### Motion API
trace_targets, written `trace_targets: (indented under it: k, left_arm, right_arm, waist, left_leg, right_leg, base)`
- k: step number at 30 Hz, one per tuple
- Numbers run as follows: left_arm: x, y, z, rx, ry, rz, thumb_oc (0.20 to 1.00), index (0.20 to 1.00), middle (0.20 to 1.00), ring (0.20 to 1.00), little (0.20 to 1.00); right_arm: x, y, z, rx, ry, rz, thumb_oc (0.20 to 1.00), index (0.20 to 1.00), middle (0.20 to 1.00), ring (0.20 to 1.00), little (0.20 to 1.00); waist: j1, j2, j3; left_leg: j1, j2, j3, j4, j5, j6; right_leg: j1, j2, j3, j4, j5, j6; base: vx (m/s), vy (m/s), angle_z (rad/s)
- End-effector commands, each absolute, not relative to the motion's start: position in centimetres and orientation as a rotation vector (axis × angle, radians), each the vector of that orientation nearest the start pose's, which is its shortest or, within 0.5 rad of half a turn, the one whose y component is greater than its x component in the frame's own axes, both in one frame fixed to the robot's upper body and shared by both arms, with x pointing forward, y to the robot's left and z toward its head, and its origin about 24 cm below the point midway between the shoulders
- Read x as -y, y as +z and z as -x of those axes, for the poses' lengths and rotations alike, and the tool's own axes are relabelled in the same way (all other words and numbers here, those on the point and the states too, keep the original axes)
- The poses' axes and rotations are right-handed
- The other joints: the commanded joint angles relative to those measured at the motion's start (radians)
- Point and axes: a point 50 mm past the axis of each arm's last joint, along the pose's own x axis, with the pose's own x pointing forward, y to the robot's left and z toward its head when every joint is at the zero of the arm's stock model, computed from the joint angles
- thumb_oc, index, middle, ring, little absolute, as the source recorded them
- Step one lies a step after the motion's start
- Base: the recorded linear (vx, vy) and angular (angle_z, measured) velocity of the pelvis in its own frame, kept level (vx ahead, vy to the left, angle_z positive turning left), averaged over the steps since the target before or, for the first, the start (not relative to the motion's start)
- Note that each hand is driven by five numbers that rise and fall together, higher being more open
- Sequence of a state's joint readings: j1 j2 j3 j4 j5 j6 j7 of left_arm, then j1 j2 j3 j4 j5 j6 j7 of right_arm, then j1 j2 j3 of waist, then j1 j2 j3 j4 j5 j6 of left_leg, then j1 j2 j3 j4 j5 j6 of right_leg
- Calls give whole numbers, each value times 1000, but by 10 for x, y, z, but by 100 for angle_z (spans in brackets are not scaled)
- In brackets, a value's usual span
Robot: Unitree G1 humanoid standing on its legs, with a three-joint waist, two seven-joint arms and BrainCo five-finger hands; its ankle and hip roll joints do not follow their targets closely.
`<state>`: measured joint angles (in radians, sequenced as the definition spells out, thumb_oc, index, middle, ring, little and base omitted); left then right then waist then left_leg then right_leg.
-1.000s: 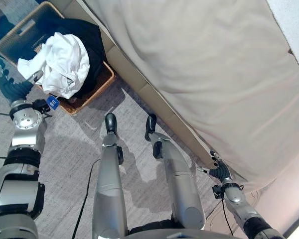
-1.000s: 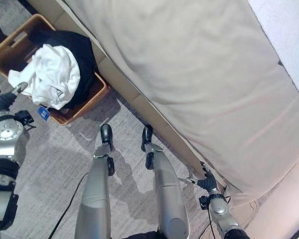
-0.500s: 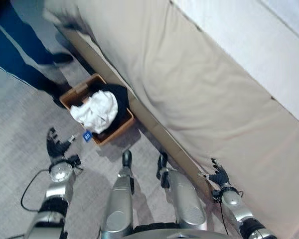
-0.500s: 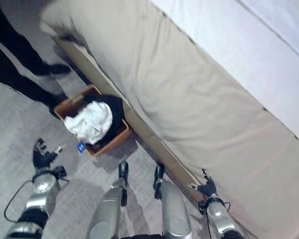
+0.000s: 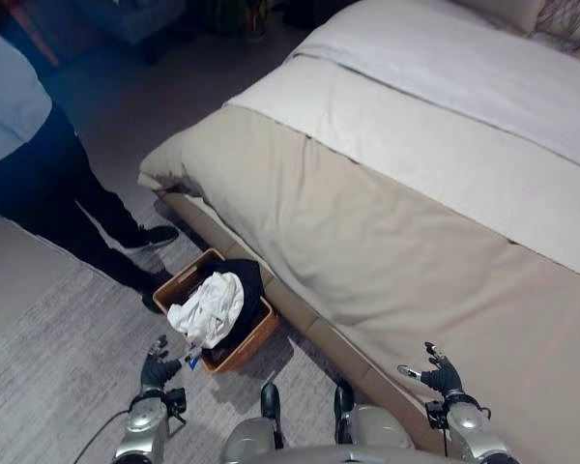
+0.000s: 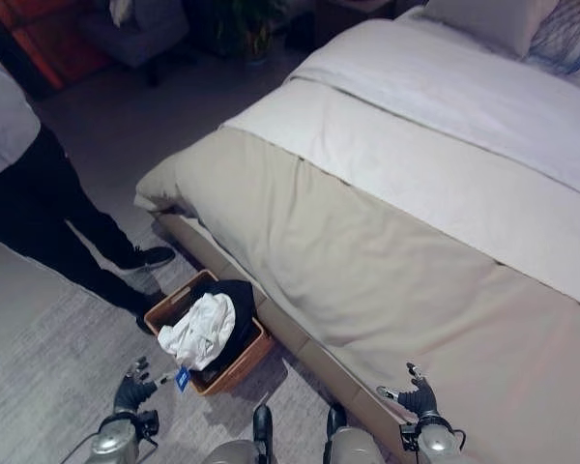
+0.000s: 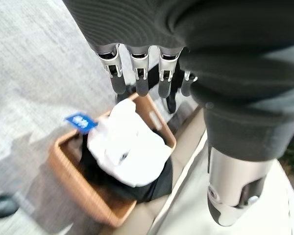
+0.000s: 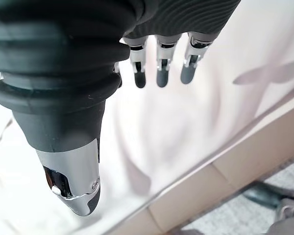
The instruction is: Pick up clothes into the bucket
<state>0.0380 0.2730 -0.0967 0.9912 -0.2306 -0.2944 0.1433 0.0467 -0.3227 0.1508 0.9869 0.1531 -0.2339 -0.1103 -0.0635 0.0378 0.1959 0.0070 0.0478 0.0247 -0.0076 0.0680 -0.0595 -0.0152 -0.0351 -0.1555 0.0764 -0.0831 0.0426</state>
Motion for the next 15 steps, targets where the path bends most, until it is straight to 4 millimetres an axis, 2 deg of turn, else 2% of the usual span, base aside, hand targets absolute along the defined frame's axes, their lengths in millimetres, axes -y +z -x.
trace_targets:
  k: [1, 5, 10, 12, 15]
  left_arm:
    - [-237, -125, -147, -731, 151, -232, 1000, 1000, 1000, 1000, 1000]
    - [-213, -136, -132, -787, 54, -189, 1000, 1000, 1000, 1000, 1000]
    - [-205, -146, -116, -864, 67, -141, 1000, 1000, 1000, 1000, 1000]
    - [-202, -151, -110, -904, 13, -161, 1000, 1000, 1000, 1000, 1000]
    - [-201, -152, -110, -924, -23, -199, 1000, 1000, 1000, 1000, 1000]
  right_arm:
    - [258, -125, -135, -795, -189, 209, 1000, 1000, 1000, 1000, 1000]
    - [255, -134, -120, -862, -184, 199, 1000, 1000, 1000, 1000, 1000]
    - [250, -141, -109, -910, -194, 175, 1000, 1000, 1000, 1000, 1000]
    - [248, -143, -106, -927, -192, 169, 1000, 1000, 1000, 1000, 1000]
    - [244, -144, -106, -938, -171, 182, 1000, 1000, 1000, 1000, 1000]
  waist:
    - [-3, -41, -7]
    - [5, -48, -36]
    - [10, -55, -54]
    - [10, -56, -65]
    - [9, -54, -74]
  left_leg:
    - [-14, -2, 3, 104, -77, -22]
    - [29, -7, -3, 121, -98, -16]
    - [63, -6, -12, 104, -104, -13]
    - [77, -6, -14, 93, -107, -11]
    - [88, -7, -14, 80, -110, -10]
  right_leg:
    - [34, -43, -13, -21, 36, 51]
    - [88, -44, -19, -23, 20, 48]
    - [123, -46, -29, -26, 11, 47]
    - [136, -45, -32, -28, 8, 47]
    - [149, -46, -34, -46, 14, 50]
  base:
    - [79, -22, -2]
    - [67, -22, -1]
    - [33, -14, 7]
    - [25, 4, 19]
    - [-1, 10, 5]
